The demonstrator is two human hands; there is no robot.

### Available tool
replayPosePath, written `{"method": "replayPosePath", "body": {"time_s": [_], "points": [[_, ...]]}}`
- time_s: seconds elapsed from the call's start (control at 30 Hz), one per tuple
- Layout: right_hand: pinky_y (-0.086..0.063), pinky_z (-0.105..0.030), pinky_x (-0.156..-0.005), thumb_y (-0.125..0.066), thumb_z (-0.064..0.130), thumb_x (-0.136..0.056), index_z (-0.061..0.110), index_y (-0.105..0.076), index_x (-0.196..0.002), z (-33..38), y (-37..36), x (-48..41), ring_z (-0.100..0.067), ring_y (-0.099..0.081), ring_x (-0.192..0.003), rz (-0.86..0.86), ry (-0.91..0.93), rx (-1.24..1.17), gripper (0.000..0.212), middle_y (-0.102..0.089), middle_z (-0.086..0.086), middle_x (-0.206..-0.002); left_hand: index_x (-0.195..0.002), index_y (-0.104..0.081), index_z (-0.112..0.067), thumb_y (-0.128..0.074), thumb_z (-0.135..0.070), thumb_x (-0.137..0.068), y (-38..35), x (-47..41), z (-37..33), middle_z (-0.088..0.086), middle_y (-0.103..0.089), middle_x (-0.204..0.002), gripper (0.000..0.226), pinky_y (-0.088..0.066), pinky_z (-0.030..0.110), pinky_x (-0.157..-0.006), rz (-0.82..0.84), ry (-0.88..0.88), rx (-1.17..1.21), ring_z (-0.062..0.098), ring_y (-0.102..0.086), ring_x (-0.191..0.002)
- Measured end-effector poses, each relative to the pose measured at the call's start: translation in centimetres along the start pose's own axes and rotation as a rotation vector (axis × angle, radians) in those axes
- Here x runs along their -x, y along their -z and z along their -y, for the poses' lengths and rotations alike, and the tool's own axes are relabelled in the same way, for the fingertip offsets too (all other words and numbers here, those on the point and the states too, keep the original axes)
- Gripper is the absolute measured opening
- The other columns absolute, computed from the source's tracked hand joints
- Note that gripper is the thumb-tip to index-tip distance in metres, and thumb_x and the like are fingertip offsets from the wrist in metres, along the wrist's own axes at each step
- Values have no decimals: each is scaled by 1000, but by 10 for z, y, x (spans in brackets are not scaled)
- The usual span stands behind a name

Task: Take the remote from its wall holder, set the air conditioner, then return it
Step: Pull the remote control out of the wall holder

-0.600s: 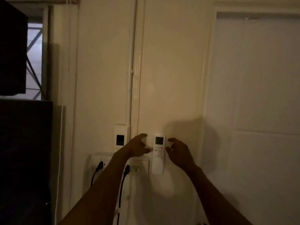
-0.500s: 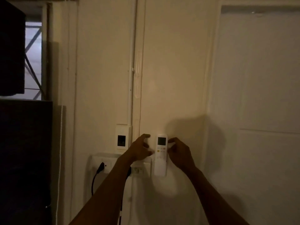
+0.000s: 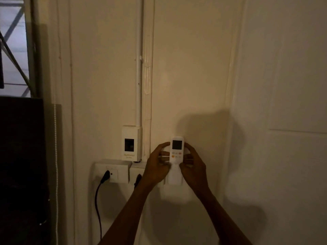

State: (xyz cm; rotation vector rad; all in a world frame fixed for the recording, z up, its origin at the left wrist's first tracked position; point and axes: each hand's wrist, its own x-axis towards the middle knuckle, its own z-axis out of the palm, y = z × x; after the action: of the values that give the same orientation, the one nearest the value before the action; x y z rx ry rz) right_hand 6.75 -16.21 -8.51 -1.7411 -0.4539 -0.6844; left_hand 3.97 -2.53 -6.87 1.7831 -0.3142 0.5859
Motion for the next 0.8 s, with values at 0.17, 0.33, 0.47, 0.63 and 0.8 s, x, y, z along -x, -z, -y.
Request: {"method": "replayPosePath", "body": {"time_s": [0.17,0.33,0.47,0.63,0.8], "points": [[-49,-9,-76,-62,4,-84,31,-42,-134,-9,-2,3,-16,-62,-102,13,-9,9,61,-62,-5,-122,-136,-43,-16,-60,5,-81,-8,-4,6,2,-58,-107,61,-49,12,-60,-11,-13,92,19,-58,-90],[-55,-34,-88,-64,10,-85,26,-43,-135,-9,-9,6,-20,-63,-101,-51,-4,38,57,-63,-7,-116,-139,-40,-21,-59,10,-80,-17,0,12,8,-58,-120,69,-58,28,-74,-95,-78,-25,21,-60,-99],[-55,-39,-89,-61,11,-86,23,-45,-134,-7,-15,7,-22,-63,-100,-98,-14,102,52,-63,-10,-112,-139,-39,-30,-57,12,-79,-23,2,16,9,-58,-118,76,-56,49,-82,-147,-74,-54,28,-61,-103],[-54,-39,-90,-57,10,-88,23,-43,-135,-1,-14,9,-23,-62,-100,-98,-6,117,51,-62,-10,-109,-139,-39,-27,-57,16,-76,-24,2,14,5,-58,-119,78,-57,30,-81,-153,-122,-66,19,-60,-102],[-54,-38,-91,-56,12,-89,18,-47,-132,3,-16,11,-22,-61,-106,-95,2,109,45,-61,-10,-111,-134,-39,-37,-57,14,-77,-20,1,18,7,-58,-119,78,-57,38,-83,-120,-132,-33,21,-60,-104]]}}
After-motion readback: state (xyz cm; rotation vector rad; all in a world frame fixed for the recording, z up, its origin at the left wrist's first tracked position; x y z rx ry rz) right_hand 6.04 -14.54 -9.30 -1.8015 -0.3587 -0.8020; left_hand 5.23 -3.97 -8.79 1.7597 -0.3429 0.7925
